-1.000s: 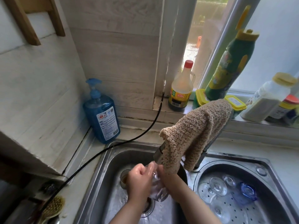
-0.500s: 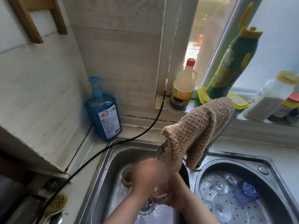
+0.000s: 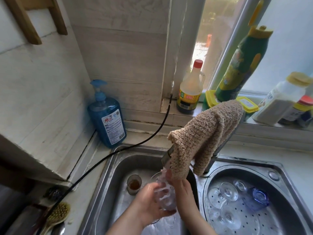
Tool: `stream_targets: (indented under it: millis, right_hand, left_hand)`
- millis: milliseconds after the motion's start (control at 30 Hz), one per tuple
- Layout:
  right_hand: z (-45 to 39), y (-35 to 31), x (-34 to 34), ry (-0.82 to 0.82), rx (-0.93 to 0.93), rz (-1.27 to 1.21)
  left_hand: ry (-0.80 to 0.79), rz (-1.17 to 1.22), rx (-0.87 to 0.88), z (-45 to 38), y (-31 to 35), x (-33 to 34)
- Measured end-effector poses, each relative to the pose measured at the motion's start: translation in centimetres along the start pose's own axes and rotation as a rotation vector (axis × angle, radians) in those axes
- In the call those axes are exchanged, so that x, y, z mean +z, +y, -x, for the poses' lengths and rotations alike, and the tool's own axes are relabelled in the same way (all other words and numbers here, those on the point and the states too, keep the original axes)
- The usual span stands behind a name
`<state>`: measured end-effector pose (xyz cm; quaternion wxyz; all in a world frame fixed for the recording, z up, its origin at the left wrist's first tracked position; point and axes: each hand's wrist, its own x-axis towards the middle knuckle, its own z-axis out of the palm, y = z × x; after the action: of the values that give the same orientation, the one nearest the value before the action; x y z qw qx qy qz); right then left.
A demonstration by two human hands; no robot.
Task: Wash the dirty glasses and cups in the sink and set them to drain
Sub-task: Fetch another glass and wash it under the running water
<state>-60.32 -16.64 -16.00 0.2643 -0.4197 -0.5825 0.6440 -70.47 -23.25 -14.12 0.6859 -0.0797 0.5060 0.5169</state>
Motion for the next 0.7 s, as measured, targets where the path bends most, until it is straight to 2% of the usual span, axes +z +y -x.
stream_targets:
  millis: [67,133,200,267,433,500,600,633,700]
  right_hand:
    - [0.4,0.6,-0.3,-0.075,-0.129,0.233]
    - [0.9,0.5,-0.7,-0.09,-0.397,0.534]
    - [1.1,1.1,-0.9,-0.2,-0.662,0.823]
    - [1.6,1.6,-0.8,-0.297,-0.766,0.98]
    - [-0.2,1.2,-1.7,-0.576,-0.783,1.403]
    - [-1.4,0.2,-1.8,-0.571,-0.769,1.486]
    - [-1.2,-0.3,-0.6,-0.46,-0.757,1.555]
    - [-1.0,0.3,0.2,-0.488,-0.679,1.525]
    - [0.0,0.7,2.0,-0.52,-0.347,1.318]
  left_hand:
    - [0.134,-0.086,0.154,-0.8,-0.4,-0.7]
    - [0.29,-0.179,0.31,-1.0,-0.3,-0.8]
    - [0.337,-0.262,0.421,-1.0,-0.2,-0.8]
    - [0.339,-0.375,0.51,-1.0,0.2,-1.1]
    - [0.281,-0.649,0.628,-1.7,0.8,-1.6]
    - [0.275,-0.745,0.683,-1.8,0.8,-1.6]
    - [0.304,-0.733,0.769,-2.0,1.2,-1.2]
    - [0.307,-0.719,0.776,-2.1,1.2,-0.9]
    - [0.322,-0.647,0.75,-2.4,1.0,-0.6]
